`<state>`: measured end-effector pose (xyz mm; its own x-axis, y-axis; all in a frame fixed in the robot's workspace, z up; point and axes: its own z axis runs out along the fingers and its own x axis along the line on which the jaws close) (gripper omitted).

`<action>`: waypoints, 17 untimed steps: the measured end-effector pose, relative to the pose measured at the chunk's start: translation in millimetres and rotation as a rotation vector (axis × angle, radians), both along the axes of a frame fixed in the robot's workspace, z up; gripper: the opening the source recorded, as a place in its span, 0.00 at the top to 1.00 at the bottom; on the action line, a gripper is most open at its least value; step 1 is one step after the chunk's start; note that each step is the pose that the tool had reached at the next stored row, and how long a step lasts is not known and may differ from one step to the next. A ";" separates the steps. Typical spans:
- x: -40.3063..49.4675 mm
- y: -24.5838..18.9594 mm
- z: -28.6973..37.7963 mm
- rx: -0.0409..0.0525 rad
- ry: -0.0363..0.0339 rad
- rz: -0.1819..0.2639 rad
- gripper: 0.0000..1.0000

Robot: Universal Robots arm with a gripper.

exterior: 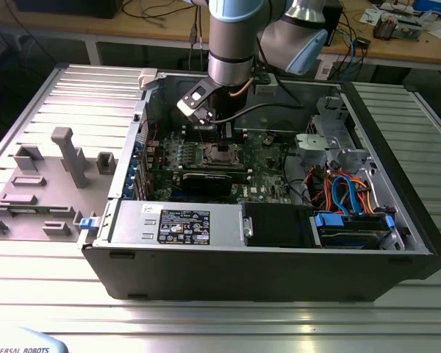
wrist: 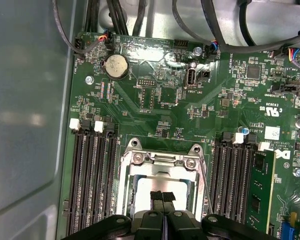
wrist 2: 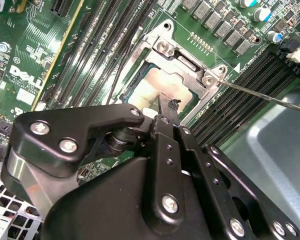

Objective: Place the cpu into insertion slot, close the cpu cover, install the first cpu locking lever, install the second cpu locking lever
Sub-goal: 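Install the first cpu locking lever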

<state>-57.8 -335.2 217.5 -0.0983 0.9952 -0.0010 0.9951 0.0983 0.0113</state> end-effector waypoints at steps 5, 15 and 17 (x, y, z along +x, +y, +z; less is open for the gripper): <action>0.0 0.0 0.7 -0.0001 0.0001 0.000 0.89; 0.0 0.0 1.9 -0.0004 0.0001 0.003 0.89; 0.0 0.0 1.9 -0.0004 0.0001 0.004 0.89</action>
